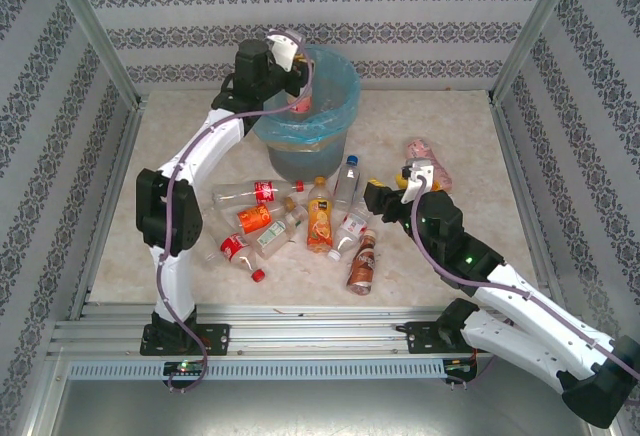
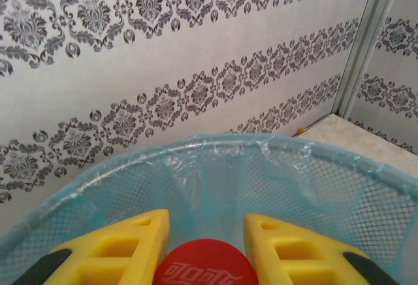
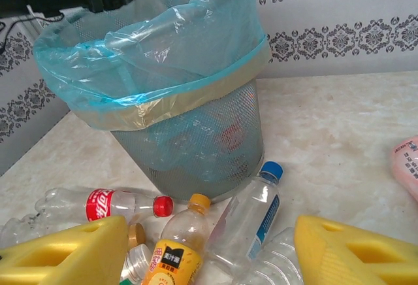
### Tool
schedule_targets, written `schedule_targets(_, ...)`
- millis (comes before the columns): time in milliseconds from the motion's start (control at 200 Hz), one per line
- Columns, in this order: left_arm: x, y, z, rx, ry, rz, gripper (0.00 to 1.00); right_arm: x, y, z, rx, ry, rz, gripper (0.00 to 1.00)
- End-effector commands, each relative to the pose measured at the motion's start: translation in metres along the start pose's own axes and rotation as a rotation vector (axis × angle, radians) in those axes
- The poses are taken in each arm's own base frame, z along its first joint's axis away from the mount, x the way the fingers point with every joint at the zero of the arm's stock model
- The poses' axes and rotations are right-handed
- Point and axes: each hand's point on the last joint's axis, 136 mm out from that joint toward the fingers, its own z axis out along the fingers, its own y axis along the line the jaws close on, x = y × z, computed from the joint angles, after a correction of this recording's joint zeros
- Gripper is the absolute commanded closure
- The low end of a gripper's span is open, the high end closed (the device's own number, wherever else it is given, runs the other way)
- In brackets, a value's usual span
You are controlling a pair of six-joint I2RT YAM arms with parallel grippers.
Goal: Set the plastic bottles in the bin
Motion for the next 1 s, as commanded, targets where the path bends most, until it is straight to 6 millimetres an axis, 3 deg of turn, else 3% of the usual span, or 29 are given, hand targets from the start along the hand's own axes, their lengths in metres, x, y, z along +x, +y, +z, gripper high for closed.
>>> schedule_targets(0, 0.013, 0.005, 0.002, -0.034, 0.083, 0.050, 1.00, -0.009, 0.000, -0.002, -0.005, -0.030, 0.027, 0.32)
schedule_targets(210, 0.055, 0.007, 0.023, -0.025, 0.194, 0.047, 1.00, -0.010, -0.003, -0.005, 0.001, -0.032, 0.023, 0.32)
schedule_targets(450, 0.089, 0.011, 0.034, -0.030, 0.226, 0.054, 1.00, -0.005, -0.007, -0.004, 0.008, -0.023, 0.038, 0.32)
schedule_targets(585, 0.100, 0.022, 0.035, -0.046, 0.220, -0.021, 1.00, -0.005, -0.005, -0.002, 0.001, -0.015, 0.042, 0.31)
schedule_targets(704, 0.103, 0.031, 0.034, -0.055, 0.210, -0.082, 0.79, -0.006, -0.004, -0.002, 0.002, -0.011, 0.037, 0.31)
schedule_targets(824, 0.089, 0.034, 0.028, -0.051, 0.175, -0.118, 0.41, -0.006, -0.005, -0.002, 0.004, -0.014, 0.041, 0.31)
schedule_targets(889, 0.075, 0.031, 0.024, -0.040, 0.141, -0.123, 0.34, -0.006, -0.006, -0.002, 0.006, -0.014, 0.047, 0.31)
schedule_targets(994, 0.046, 0.027, 0.013, -0.020, 0.074, -0.131, 0.33, -0.006, -0.005, -0.001, 0.003, -0.014, 0.055, 0.31)
